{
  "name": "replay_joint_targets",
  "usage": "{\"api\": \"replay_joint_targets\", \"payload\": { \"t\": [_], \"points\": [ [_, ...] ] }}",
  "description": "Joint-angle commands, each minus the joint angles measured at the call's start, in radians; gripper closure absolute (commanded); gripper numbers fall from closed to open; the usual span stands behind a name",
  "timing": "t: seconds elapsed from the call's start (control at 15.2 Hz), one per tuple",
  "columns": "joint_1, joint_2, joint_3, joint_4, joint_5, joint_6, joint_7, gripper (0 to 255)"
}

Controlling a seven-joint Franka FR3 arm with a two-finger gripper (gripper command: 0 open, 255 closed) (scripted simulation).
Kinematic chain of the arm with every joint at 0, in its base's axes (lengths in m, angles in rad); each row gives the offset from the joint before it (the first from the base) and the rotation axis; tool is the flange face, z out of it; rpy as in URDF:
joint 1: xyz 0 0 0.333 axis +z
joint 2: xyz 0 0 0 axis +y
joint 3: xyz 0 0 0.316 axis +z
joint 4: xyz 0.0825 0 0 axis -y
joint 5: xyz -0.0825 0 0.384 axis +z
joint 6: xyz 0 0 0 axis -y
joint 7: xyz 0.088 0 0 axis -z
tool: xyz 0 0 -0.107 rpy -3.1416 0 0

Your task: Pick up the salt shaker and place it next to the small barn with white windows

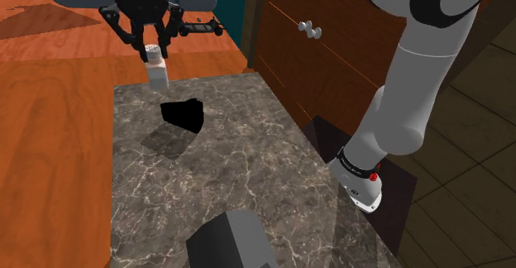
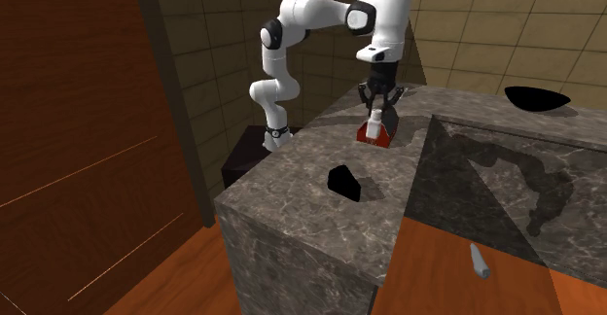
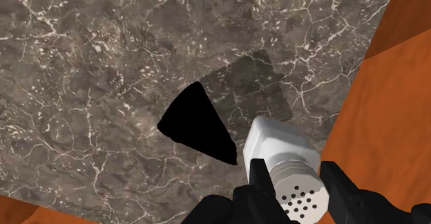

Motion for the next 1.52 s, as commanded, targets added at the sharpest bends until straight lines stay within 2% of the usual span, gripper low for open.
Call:
{"api": "replay_joint_targets", "payload": {
  "t": [0.0,0.46,0.86,1.19,1.45],
  "points": [
    [0.034,0.011,0.016,0.017,-0.009,-0.01,0.049,255],
    [0.152,0.047,0.067,0.057,-0.039,-0.027,0.211,255],
    [0.281,0.127,0.101,0.157,-0.09,-0.065,0.353,255],
    [0.417,0.231,0.114,0.303,-0.151,-0.123,0.464,255],
    [0.56,0.352,0.108,0.496,-0.213,-0.2,0.537,255]
  ]
}}
